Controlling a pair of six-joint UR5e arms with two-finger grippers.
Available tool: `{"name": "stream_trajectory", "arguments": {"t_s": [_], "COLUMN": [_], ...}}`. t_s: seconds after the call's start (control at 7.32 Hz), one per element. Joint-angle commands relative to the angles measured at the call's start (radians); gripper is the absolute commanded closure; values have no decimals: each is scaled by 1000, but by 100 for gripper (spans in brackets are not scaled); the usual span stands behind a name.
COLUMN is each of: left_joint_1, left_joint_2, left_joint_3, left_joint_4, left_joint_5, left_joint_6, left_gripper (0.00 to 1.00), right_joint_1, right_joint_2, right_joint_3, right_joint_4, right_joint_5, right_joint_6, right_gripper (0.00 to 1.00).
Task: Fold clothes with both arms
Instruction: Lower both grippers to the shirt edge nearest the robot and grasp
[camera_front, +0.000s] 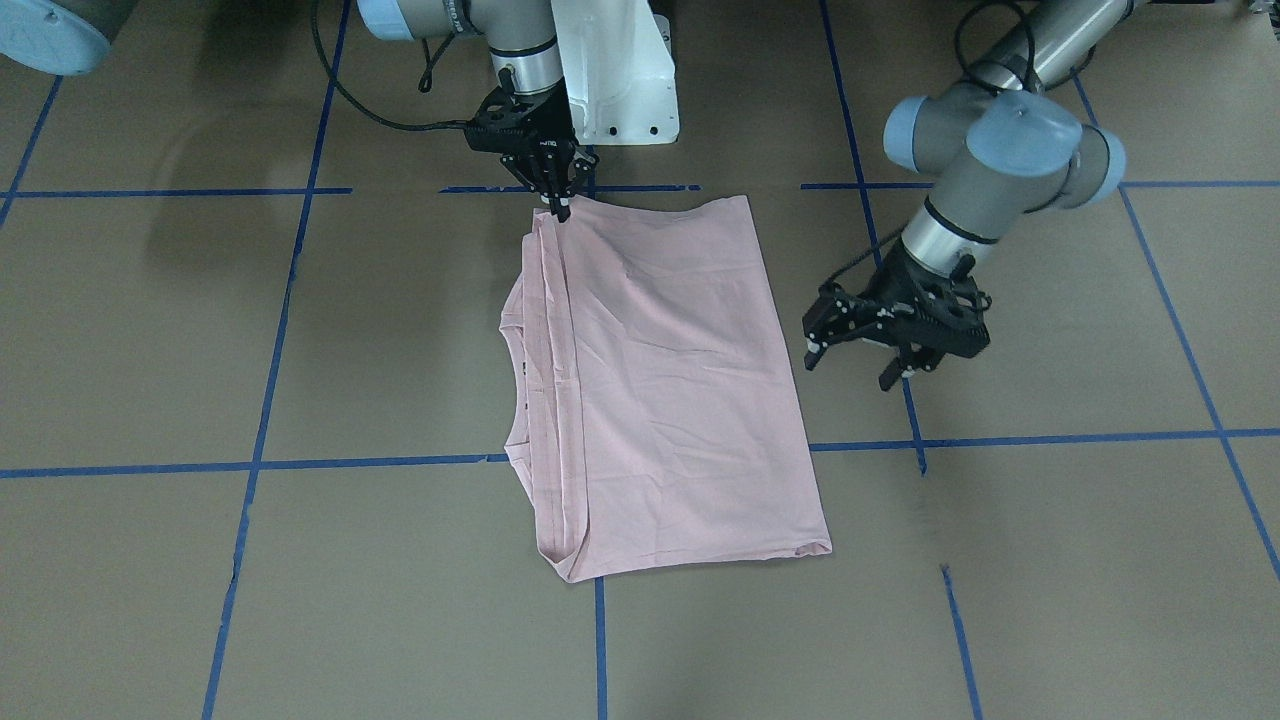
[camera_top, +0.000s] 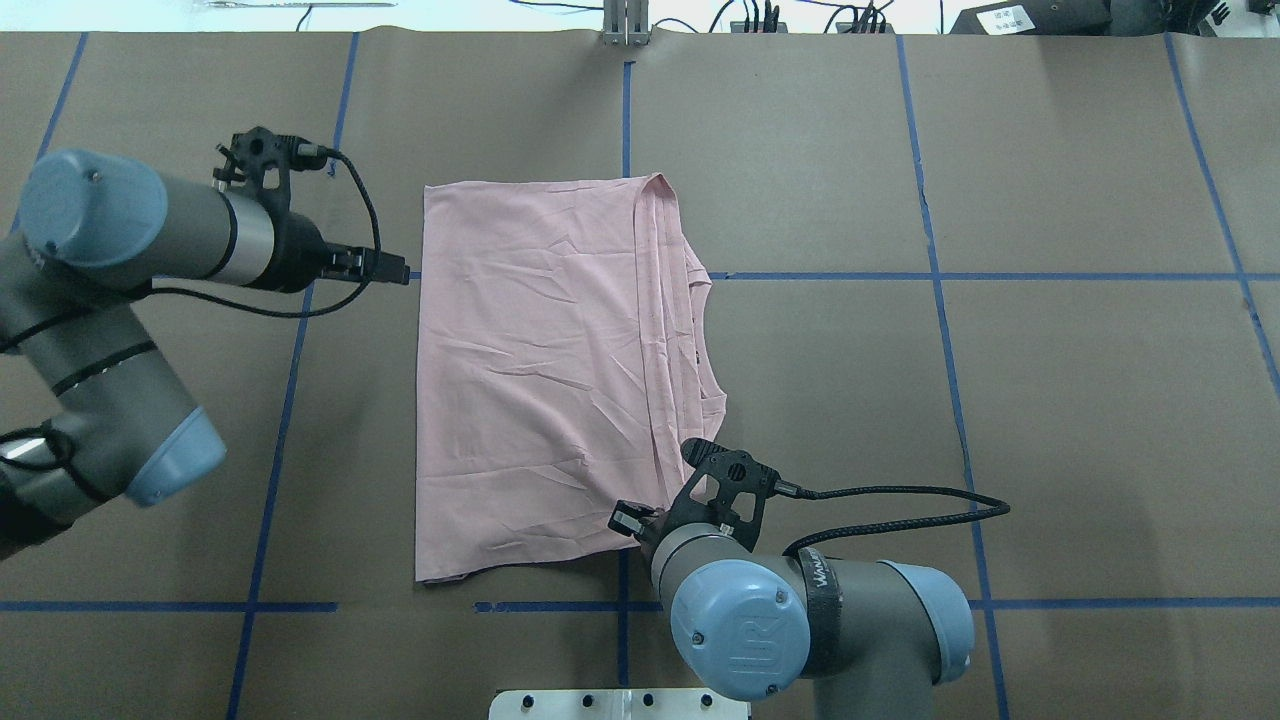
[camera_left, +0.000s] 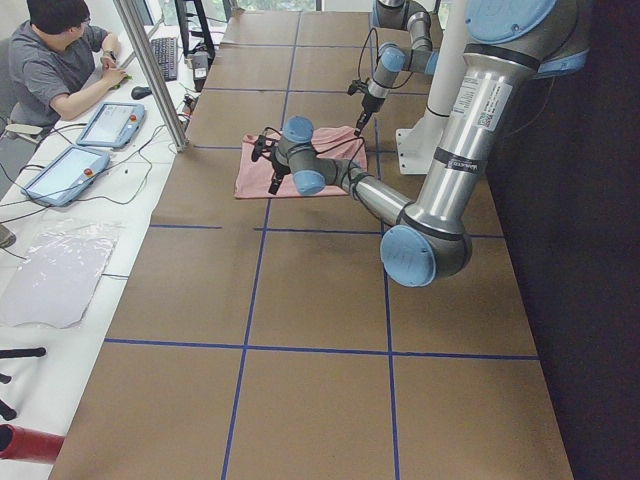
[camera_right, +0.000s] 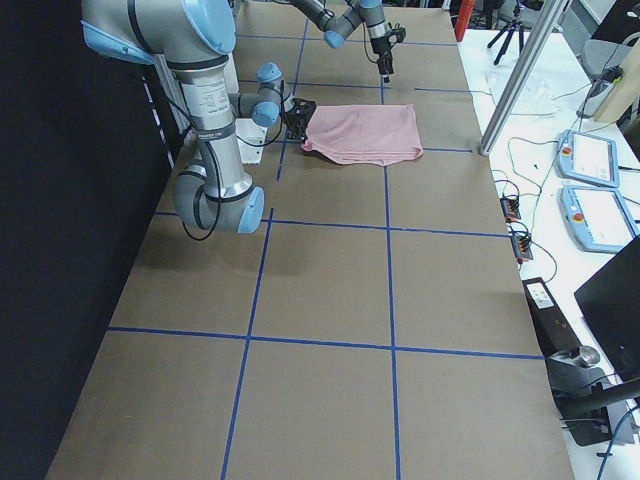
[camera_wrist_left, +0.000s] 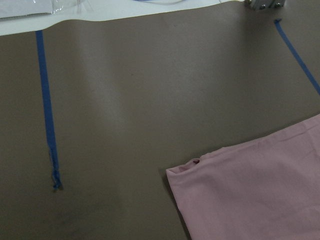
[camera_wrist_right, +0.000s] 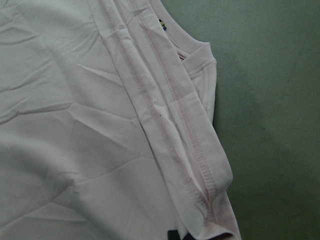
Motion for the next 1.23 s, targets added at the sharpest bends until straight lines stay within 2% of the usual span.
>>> {"name": "stream_trajectory", "arguments": {"t_s": [0.0,0.41,0.55,0.68,1.09], "left_joint_1": [163,468,517,527,539], "left_joint_2": [182,200,186,145,144], "left_joint_3": [-229,-248,-242,-239,-230], "left_joint_4": [24,29,77,144,167], "left_joint_5": [72,337,370,371,371], "left_joint_6": [-216,-635,-706,-716,-714], "left_gripper": [0,33,39,40,42], "right_joint_1": [0,1,1,1,1], "right_joint_2": [0,0,-1,0,0], "right_joint_3": [1,2,2,2,2], "right_joint_4": [-2,-1,-1,-1,-1], "right_joint_5": [-2,-2,-2,-2,-2], "right_joint_6": [-1,-1,-1,-1,-1], "right_gripper": [100,100,100,100,100]}}
